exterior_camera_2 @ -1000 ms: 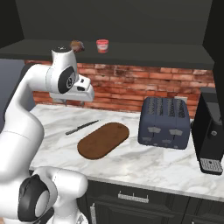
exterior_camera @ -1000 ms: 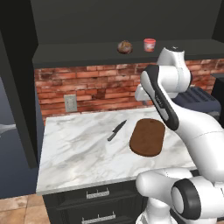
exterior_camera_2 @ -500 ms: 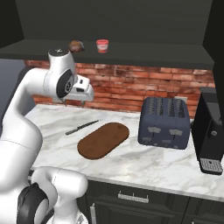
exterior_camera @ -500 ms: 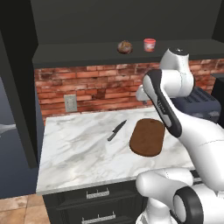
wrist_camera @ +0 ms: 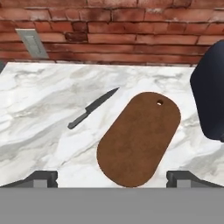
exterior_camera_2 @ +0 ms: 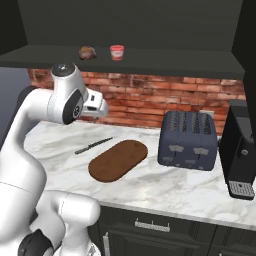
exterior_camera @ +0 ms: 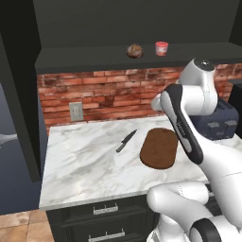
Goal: Pick the bread, place it on the cutting board, pick the jam, place it on the counter, and close the cabinet.
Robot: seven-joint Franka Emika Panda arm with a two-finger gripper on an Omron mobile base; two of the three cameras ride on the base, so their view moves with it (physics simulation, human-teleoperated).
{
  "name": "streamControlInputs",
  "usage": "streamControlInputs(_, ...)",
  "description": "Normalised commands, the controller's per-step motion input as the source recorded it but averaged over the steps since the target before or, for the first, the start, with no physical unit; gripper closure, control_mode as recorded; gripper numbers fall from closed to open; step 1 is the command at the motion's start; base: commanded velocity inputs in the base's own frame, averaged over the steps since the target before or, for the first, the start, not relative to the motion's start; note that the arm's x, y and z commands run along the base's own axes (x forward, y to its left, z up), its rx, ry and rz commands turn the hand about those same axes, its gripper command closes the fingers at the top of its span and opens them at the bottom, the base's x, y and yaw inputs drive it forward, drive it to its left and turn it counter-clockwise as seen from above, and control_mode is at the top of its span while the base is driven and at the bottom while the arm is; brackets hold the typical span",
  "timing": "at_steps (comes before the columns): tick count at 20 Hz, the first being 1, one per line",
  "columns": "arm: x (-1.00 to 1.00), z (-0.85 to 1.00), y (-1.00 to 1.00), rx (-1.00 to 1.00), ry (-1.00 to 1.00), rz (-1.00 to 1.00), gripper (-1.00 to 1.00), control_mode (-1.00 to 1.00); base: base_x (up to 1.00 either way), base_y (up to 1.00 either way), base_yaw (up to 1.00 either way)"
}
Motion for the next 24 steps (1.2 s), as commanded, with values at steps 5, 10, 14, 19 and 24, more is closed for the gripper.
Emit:
streamControlInputs(5,-0.10,0.01,-0.11,0.00,-0.13,0.00,-1.00,-1.00,0.00,0.00,0.00)
streamControlInputs(10,-0.05,0.01,-0.06,0.00,-0.15,0.00,-1.00,-1.00,0.00,0.00,0.00)
streamControlInputs(14,-0.04,0.00,-0.03,0.00,-0.16,0.00,-1.00,-1.00,0.00,0.00,0.00)
streamControlInputs(19,-0.05,0.01,-0.02,0.00,-0.18,0.00,-1.00,-1.00,0.00,0.00,0.00)
streamControlInputs(24,-0.02,0.12,0.00,0.00,-0.11,0.00,-1.00,-1.00,0.00,0.00,0.00)
